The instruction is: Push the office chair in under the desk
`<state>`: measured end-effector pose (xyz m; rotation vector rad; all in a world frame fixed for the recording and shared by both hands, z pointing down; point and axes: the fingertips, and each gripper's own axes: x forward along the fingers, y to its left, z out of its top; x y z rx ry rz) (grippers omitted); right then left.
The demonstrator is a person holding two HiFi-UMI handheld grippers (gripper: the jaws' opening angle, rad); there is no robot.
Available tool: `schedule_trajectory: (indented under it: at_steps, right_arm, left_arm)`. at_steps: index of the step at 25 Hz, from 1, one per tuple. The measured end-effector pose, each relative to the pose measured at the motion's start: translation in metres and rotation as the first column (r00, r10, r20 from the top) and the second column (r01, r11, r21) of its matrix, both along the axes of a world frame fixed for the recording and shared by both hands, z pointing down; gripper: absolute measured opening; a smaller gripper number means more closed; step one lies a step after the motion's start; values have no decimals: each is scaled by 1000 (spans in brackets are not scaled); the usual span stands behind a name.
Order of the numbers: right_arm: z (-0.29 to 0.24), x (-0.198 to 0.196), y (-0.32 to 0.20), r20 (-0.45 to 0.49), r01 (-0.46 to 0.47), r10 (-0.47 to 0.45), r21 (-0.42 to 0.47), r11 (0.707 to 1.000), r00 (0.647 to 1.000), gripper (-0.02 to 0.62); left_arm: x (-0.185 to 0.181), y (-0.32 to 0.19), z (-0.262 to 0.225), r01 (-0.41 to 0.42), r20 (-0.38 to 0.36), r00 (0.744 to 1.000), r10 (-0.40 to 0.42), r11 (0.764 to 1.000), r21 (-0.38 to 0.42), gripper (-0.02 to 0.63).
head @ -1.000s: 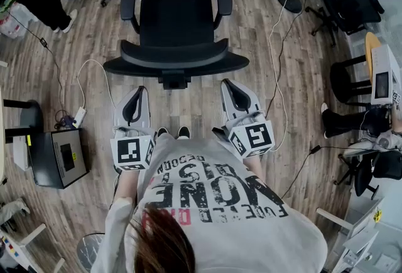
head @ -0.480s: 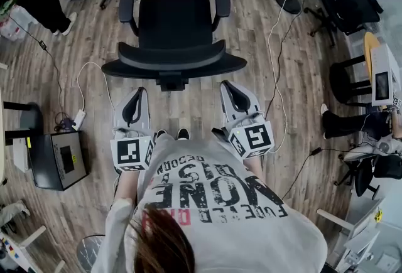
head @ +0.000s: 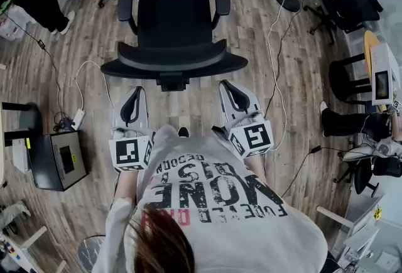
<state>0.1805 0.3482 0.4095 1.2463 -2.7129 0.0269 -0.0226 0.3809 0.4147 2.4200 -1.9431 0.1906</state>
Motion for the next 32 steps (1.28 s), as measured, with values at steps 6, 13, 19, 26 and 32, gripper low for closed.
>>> schedule_trajectory:
  at_steps: [6,13,19,26,32]
  right_arm:
    - [-3,-6,-7,-13,-35,35,7,999,999,23]
    - [-12,-11,-10,0,-86,86,-2,996,996,25]
    - [-4,-9,-6,-76,-109,109,4,994,991,25]
    - [0,-11,-9,-143,-88,87,6,996,986,25]
    - [8,-13,-21,-247,-28,35,30,999,968,25]
  left_arm:
    - [-10,-11,-3,-32,-5,999,32,999,9,12]
    - [-24,-23,-4,-90,3,996,90,996,2,12]
    - [-27,-26,5,-118,2,993,118,993,-29,12]
    - [-29,-25,6,-147,89,985,150,989,-33,12]
    - [-30,-31,19,-225,216,946,241,969,-98,16]
